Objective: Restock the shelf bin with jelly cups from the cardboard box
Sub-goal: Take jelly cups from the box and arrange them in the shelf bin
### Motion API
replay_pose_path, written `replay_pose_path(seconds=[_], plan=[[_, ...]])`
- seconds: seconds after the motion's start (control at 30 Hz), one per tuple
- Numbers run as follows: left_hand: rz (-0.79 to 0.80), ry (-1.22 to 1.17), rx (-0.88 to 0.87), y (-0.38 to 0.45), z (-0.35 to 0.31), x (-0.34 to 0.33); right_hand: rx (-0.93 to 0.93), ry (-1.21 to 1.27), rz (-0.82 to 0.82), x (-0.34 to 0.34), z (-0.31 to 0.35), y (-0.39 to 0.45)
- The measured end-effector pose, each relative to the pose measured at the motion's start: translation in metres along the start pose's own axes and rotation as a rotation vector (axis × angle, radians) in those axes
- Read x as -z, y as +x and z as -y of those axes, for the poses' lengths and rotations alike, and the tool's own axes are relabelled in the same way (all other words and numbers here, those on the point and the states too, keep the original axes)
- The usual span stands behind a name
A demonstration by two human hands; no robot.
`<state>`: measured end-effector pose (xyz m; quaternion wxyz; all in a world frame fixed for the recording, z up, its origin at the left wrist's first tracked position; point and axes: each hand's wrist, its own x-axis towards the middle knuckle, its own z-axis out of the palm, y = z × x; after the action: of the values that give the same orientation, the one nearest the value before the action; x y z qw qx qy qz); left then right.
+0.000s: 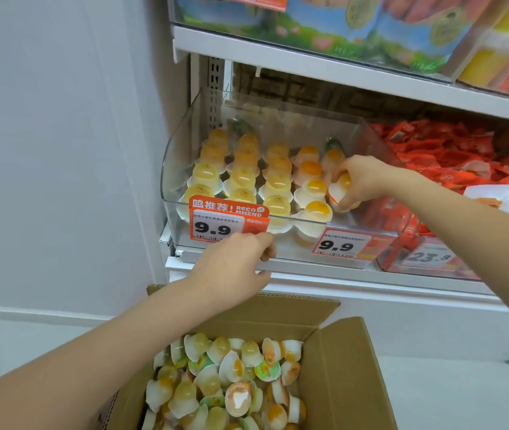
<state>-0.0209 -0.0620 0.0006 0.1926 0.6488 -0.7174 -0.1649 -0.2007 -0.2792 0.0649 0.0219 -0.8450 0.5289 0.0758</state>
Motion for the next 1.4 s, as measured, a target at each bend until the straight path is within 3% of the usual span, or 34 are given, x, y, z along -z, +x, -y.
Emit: replay_pose_path(seconds=[0.23,0.57,0.9,0.97,1.13,1.23,1.3,1.4], plan=[[0.0,0.001,0.035,-0.007,0.015,0.007,-0.02,0.051,-0.006,-0.024,-0.003,0.006],[0.003,0.026,0.015,-0.012,0.019,0.007,0.044,-0.063,-0.087,-0.031,-0.005,0.003],[0.026,0.042,-0.011,-0.01,0.014,0.001,0.006,-0.091,0.001,-0.019,0.006,-0.011],[0.037,0.044,-0.012,-0.008,0.015,-0.003,0.014,-0.053,-0.112,-0.011,0.007,-0.028],[0.138,0.115,-0.053,-0.006,0.014,-0.028,0.174,0.179,-0.678,-0.031,0.017,-0.115],[0.265,0.222,-0.064,-0.01,0.014,-0.06,0.297,0.129,-0.822,-0.081,0.032,-0.167],[0.405,0.372,-0.086,-0.015,0.019,-0.085,0.389,0.062,-0.725,-0.129,0.037,-0.183],[0.593,0.571,-0.135,-0.019,0.035,-0.129,0.395,-0.074,-0.314,-0.196,0.049,-0.189]])
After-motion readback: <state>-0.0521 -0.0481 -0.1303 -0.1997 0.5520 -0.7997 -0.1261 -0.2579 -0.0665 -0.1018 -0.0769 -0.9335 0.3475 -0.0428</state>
